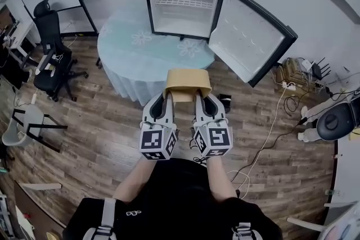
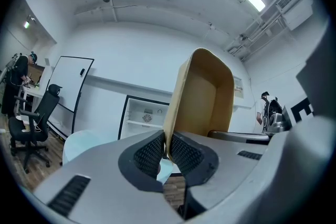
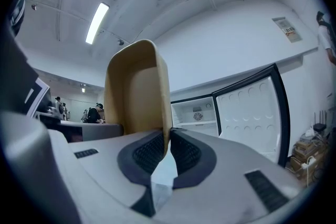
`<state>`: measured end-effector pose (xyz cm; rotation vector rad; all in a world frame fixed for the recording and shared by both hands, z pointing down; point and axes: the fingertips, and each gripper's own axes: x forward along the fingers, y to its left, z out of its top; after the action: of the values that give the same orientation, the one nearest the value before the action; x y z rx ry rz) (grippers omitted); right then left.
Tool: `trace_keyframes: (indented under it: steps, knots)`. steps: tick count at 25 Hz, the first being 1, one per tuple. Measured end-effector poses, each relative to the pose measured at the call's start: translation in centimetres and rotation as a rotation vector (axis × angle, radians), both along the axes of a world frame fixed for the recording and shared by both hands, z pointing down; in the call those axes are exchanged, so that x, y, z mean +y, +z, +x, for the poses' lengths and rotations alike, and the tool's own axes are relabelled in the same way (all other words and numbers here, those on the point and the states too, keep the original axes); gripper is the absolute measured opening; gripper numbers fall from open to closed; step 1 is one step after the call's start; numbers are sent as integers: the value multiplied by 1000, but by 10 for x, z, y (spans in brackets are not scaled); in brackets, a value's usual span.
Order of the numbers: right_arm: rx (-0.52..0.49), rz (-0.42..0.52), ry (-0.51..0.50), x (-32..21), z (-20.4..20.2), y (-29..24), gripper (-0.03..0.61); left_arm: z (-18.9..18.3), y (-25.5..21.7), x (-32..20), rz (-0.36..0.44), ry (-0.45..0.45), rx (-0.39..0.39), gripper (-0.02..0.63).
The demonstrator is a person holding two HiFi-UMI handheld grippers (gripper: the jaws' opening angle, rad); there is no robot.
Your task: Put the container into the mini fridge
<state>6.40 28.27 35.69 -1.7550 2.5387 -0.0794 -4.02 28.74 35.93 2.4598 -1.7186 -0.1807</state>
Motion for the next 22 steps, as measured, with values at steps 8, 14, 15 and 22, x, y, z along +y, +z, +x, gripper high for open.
trace_keyframes:
  steps: [8, 14, 15, 22]
  knots:
    - [18, 12, -28, -45, -10, 1, 31, -10, 2, -43, 2, -21, 19, 38]
    - [43, 11, -42, -86, -20, 10, 34, -19, 13, -86, -9, -25, 51, 35]
    - [55, 12, -40, -92, -21, 12, 34, -20, 17, -94, -15, -19, 61, 35]
    - [88, -23, 21, -135, 8, 20, 36, 9, 29, -148, -57, 59, 95, 34]
